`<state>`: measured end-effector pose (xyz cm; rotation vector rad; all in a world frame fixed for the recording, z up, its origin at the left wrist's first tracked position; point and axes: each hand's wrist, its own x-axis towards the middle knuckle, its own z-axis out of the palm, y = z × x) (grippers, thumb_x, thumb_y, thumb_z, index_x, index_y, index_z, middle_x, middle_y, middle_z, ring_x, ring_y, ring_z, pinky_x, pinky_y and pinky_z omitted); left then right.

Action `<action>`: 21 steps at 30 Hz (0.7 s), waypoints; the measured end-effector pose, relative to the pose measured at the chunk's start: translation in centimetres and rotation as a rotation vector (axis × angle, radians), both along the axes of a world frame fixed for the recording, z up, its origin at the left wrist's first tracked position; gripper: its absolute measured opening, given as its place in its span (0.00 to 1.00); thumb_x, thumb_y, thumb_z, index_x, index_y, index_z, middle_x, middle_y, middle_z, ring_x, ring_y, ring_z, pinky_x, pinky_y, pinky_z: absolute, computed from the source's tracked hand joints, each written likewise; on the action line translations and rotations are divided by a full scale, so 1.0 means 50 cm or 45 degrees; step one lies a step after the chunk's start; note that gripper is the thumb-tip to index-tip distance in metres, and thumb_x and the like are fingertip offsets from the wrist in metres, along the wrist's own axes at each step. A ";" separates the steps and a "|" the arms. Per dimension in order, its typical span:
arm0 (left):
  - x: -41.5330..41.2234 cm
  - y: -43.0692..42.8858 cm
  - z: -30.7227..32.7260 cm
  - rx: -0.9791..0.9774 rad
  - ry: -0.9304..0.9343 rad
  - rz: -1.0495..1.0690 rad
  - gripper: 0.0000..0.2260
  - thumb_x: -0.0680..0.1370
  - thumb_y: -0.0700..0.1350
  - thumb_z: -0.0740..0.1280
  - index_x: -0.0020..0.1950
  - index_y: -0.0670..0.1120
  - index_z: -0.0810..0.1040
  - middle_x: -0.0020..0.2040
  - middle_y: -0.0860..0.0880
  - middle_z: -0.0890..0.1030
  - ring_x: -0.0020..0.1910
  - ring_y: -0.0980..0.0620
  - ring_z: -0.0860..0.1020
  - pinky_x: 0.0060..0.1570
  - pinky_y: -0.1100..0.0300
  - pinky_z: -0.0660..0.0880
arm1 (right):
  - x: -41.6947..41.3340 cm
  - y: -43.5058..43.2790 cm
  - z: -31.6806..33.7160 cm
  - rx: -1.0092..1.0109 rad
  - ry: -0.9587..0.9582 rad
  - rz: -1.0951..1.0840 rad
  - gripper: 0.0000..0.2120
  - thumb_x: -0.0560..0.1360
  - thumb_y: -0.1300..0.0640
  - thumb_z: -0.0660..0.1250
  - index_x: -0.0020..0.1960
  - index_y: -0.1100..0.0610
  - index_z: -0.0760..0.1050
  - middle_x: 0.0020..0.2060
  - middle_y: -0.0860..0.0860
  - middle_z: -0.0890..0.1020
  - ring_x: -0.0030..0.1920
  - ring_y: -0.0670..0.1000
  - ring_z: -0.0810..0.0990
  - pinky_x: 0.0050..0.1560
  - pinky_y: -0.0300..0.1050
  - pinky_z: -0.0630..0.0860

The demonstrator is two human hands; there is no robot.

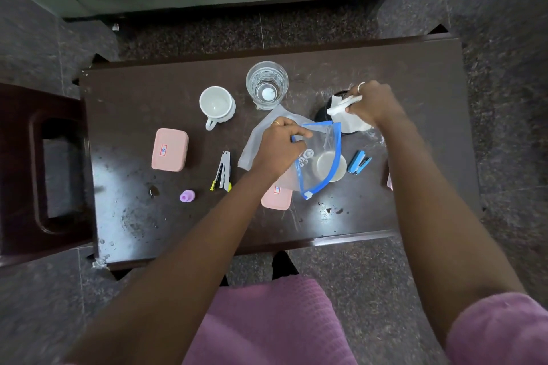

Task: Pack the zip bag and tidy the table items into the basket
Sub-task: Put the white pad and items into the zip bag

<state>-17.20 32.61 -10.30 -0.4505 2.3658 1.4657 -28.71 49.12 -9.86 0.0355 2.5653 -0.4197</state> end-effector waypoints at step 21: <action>-0.004 0.005 0.002 -0.031 0.012 -0.096 0.12 0.73 0.33 0.67 0.54 0.44 0.82 0.48 0.50 0.70 0.31 0.59 0.68 0.36 0.79 0.66 | 0.009 -0.055 -0.057 0.461 0.085 0.034 0.16 0.75 0.70 0.60 0.62 0.64 0.71 0.60 0.62 0.75 0.59 0.64 0.76 0.54 0.55 0.75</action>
